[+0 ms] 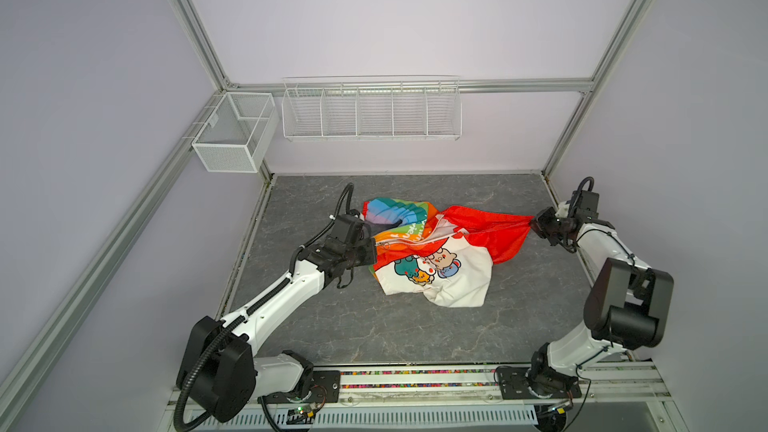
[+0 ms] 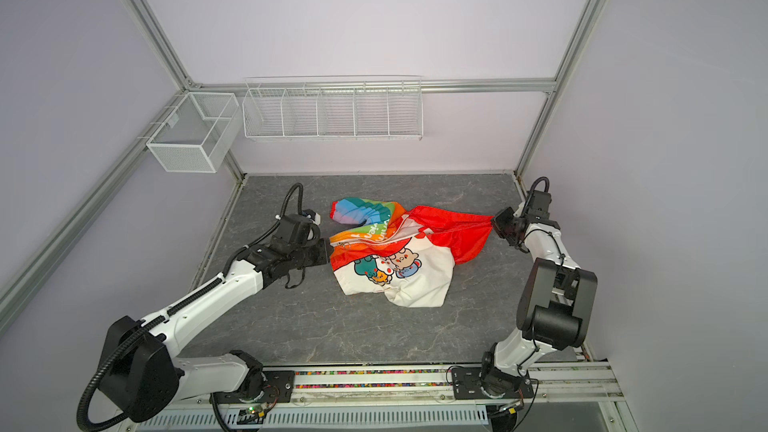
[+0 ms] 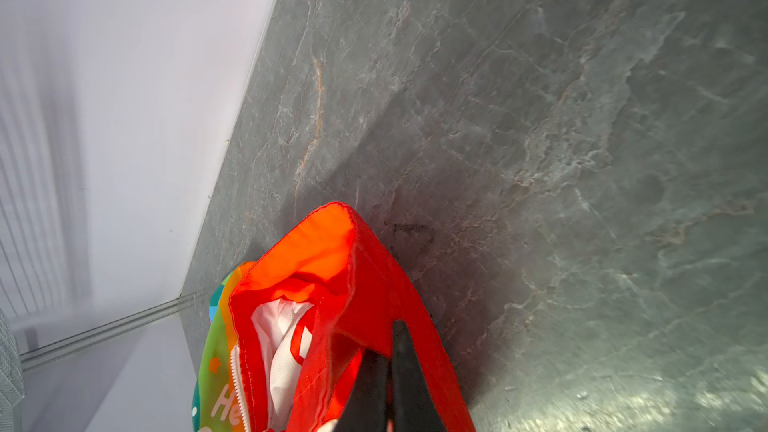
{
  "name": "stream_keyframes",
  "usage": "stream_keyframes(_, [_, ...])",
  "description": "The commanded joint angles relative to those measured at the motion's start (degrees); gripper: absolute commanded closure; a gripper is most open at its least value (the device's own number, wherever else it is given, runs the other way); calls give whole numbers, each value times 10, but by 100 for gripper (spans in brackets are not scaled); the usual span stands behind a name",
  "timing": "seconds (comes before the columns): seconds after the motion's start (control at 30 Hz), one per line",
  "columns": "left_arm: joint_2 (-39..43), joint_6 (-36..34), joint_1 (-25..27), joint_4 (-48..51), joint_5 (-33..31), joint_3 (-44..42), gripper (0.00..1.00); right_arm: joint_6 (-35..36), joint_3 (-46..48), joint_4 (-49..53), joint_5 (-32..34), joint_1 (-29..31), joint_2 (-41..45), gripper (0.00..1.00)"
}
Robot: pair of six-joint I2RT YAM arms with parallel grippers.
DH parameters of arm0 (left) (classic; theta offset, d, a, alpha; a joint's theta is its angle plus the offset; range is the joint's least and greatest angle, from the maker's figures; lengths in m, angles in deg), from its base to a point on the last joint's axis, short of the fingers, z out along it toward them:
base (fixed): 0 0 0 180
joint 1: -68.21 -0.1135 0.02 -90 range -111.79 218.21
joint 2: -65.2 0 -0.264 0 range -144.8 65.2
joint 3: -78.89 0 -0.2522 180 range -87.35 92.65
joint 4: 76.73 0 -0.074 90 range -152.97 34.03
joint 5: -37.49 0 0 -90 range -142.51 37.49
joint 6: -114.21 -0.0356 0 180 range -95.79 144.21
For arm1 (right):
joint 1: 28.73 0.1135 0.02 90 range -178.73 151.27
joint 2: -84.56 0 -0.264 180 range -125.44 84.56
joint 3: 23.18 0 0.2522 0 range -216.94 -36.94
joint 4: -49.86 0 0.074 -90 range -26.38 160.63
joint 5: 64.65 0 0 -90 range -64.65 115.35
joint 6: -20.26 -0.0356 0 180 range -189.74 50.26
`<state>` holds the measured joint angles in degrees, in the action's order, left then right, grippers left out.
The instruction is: Zip up the jacket
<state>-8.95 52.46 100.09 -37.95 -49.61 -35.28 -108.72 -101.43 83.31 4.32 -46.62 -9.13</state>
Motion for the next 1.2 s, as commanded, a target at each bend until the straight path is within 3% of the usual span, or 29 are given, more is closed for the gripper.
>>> stream_keyframes(0.0, [-9, -27, -4, 6, 5, -18, 100, 9, 18, 19, 7, -1, -3, 93])
stream_keyframes(0.07, [-15, -24, -4, 1, 7, -26, 100, 8, 25, 16, 3, -4, -5, 90])
stream_keyframes(0.23, [-25, -22, -4, 0, 19, -36, 100, 9, 38, 14, 14, -6, 32, 54])
stream_keyframes(0.37, [-25, -21, -4, -4, 28, -43, 100, 17, 32, 26, 43, 17, 84, 41])
stream_keyframes(0.6, [-22, -13, -4, -22, 47, -60, 100, 25, 2, 42, 114, 164, 129, 37])
stream_keyframes(0.87, [-16, -10, -4, -27, 55, -68, 100, -17, -94, 7, 103, 316, -14, 42])
stream_keyframes(1.17, [-14, -6, -4, -39, 71, -75, 100, -62, -192, -18, 73, 346, -177, 42])
